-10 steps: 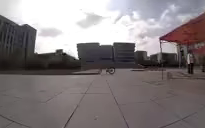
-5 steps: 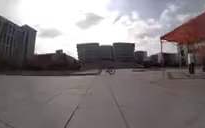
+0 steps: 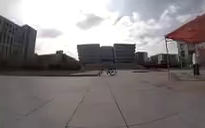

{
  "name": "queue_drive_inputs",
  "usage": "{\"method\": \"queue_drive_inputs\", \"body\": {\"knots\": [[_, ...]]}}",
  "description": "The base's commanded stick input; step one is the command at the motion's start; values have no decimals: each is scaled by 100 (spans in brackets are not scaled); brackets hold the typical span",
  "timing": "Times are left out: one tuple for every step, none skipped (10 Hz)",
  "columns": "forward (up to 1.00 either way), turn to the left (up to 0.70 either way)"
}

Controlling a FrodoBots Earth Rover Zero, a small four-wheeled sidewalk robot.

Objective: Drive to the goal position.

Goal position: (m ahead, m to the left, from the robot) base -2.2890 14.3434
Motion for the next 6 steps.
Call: {"method": "queue_drive_inputs", "body": {"knots": [[100,2],[100,2],[99,36],[96,40],[96,40],[99,41]]}}
